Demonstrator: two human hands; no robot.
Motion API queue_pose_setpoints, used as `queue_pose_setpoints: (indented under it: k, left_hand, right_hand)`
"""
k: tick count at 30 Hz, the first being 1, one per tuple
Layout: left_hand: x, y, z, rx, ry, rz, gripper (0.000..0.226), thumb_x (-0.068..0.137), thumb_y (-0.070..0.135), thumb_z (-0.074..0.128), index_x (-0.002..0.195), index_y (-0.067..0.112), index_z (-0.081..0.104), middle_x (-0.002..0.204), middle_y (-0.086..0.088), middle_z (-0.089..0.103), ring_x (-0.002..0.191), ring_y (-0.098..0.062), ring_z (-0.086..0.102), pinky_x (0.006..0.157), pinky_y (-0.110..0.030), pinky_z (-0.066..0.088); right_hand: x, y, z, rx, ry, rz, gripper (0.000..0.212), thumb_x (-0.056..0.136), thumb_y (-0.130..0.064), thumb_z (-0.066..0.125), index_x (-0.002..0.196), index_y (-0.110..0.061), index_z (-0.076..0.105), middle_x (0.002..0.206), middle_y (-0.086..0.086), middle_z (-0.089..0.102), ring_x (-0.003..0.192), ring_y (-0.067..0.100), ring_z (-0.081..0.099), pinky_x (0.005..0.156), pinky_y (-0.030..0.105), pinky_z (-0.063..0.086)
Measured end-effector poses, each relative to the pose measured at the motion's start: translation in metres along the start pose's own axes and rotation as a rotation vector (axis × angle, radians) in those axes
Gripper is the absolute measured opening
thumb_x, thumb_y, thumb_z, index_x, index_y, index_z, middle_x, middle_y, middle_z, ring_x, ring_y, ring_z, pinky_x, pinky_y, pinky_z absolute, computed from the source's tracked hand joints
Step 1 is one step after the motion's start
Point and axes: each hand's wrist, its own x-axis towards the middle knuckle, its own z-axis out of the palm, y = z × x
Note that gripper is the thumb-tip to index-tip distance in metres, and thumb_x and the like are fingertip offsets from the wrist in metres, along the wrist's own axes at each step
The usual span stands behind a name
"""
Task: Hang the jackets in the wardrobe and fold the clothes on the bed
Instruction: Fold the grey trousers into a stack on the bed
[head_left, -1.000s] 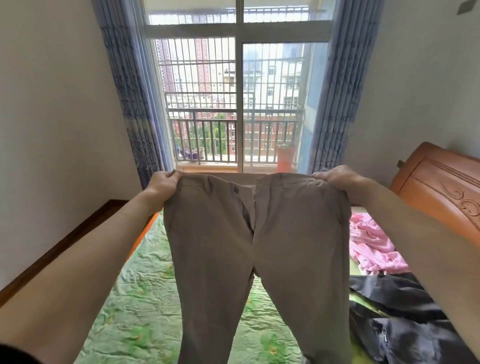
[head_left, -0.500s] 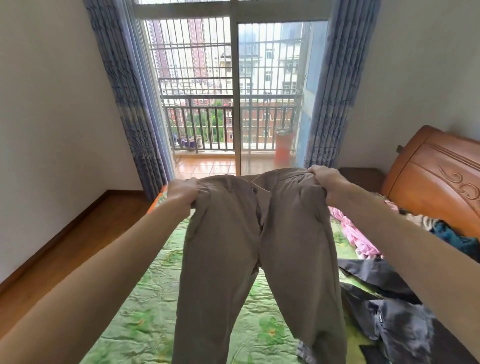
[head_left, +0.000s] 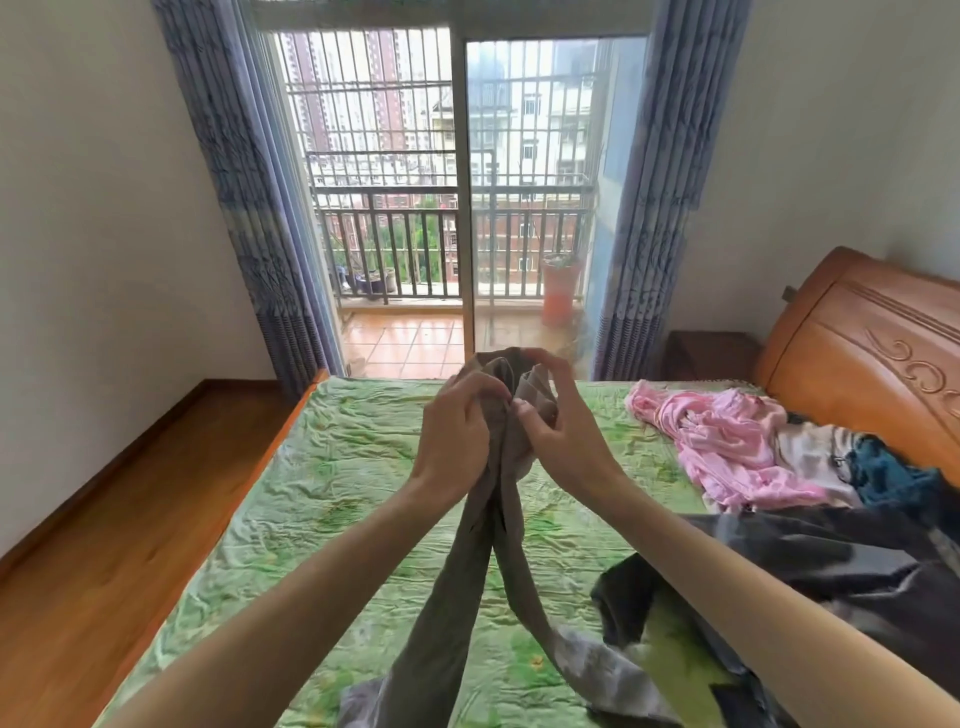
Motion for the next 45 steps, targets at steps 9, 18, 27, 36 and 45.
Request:
queue_pose_setpoints:
  k: [9,18,27,36,45]
  left_hand:
    - [-0.011,-0.015,-0.013,0.144,-0.206,0.150,0.044,0.079,0.019,0.085,0.115,0.033,0.064,0.116,0.010,0.061,0.105,-0.001,0.063,0.086,-0.021,0.056]
    - [-0.029,-0.017,-0.026,0.134,-0.311,0.243,0.019,0.096,-0.003,0.065,0.099,0.016,0.062,0.102,0.005,0.051,0.099,-0.010,0.054,0.081,-0.015,0.045]
    - [-0.027,-0.009,-0.032,0.156,-0.390,0.337,0.015,0.099,0.001,0.064,0.104,0.016,0.064,0.097,0.010,0.046,0.090,-0.009,0.051,0.077,-0.017,0.041]
    - [-0.026,-0.012,-0.034,0.130,-0.394,0.308,0.016,0.100,0.004,0.065,0.103,0.020,0.065,0.095,0.008,0.049,0.083,-0.015,0.050,0.072,-0.028,0.044]
    - [-0.016,-0.011,-0.038,0.106,-0.188,0.324,0.013,0.101,0.004,0.064,0.105,0.017,0.064,0.101,0.002,0.054,0.092,-0.009,0.056,0.077,-0.015,0.044]
  right_hand:
    - [-0.011,0.000,-0.010,0.050,-0.207,0.094,0.053,0.110,-0.054,0.030,0.123,-0.021,0.069,0.105,0.001,0.077,0.106,0.015,0.073,0.094,0.037,0.058]
    - [0.023,-0.009,-0.064,-0.382,-0.231,-0.117,0.016,0.099,-0.033,0.068,0.099,-0.026,0.082,0.092,-0.002,0.066,0.091,0.012,0.057,0.079,0.028,0.048]
    - [0.041,-0.024,-0.083,-1.195,-0.670,0.023,0.058,0.103,-0.064,0.039,0.069,-0.027,0.067,0.076,-0.007,0.058,0.072,0.011,0.050,0.076,0.031,0.039]
    - [0.044,-0.009,-0.120,-1.276,-0.609,-0.135,0.084,0.090,-0.086,0.012,0.117,-0.038,0.075,0.134,-0.013,0.049,0.117,0.011,0.040,0.106,0.038,0.031]
    - [0.024,0.000,-0.113,-0.290,-0.493,0.097,0.072,0.076,-0.025,0.093,0.129,-0.034,0.043,0.111,0.006,0.070,0.101,0.022,0.073,0.086,0.038,0.063]
